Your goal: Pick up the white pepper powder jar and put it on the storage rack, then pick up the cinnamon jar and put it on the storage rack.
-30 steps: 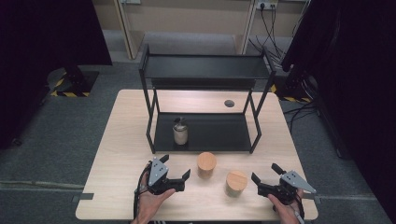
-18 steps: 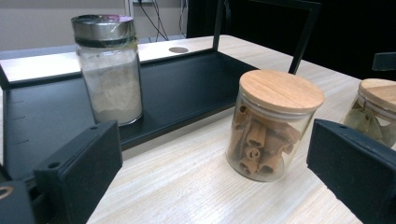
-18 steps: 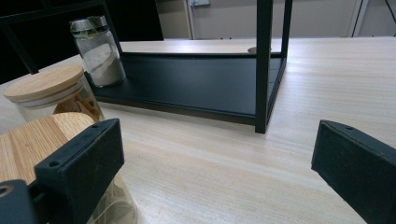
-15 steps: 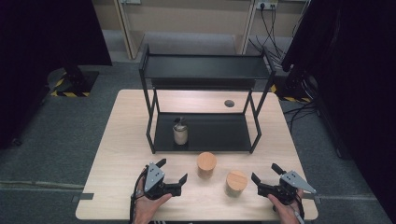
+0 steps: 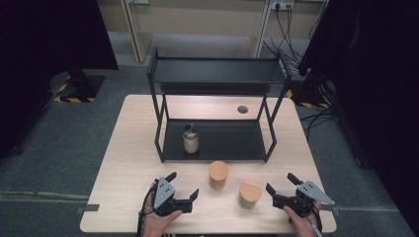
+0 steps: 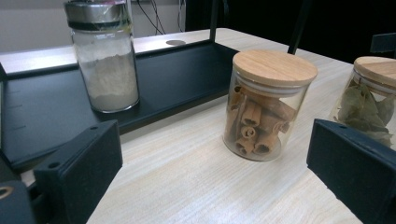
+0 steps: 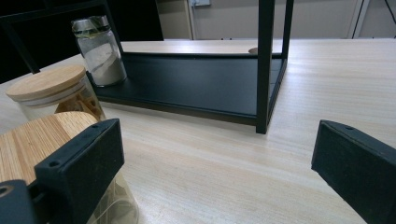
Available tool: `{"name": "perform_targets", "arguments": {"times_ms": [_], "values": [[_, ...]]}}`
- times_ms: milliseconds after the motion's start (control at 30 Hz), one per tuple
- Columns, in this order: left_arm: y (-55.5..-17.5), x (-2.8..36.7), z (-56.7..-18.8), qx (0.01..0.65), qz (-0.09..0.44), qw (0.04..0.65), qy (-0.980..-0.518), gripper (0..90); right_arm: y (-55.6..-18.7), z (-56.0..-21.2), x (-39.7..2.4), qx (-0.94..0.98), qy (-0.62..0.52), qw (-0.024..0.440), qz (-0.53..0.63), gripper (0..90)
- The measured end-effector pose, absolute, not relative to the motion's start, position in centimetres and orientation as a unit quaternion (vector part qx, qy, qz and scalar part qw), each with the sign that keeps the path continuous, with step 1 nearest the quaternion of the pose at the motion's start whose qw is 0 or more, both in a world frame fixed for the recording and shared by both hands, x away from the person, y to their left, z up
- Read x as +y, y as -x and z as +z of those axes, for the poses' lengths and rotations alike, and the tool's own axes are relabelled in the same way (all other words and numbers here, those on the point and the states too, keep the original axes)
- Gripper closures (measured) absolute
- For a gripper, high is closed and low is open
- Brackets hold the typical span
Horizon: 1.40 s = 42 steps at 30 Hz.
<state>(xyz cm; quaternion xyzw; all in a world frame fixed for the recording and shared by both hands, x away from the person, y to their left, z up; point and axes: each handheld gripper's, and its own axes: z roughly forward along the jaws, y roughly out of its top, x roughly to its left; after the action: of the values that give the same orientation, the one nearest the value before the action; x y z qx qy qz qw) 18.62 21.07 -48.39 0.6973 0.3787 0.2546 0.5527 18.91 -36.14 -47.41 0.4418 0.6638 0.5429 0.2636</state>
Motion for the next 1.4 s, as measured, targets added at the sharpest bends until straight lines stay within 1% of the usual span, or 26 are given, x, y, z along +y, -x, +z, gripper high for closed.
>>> {"name": "perform_targets", "arguments": {"times_ms": [900,1400], "values": [[-18.61,21.47,-48.8,0.388,0.241,0.549,-0.7,2.6,-18.73,-47.31,-36.15,0.662,-0.438,0.266,0.546,2.6],[-18.5,21.42,-48.78,0.386,0.241,0.549,-0.701,2.5,-18.73,-47.19,-36.14,0.662,-0.436,0.267,0.548,2.6]]}}
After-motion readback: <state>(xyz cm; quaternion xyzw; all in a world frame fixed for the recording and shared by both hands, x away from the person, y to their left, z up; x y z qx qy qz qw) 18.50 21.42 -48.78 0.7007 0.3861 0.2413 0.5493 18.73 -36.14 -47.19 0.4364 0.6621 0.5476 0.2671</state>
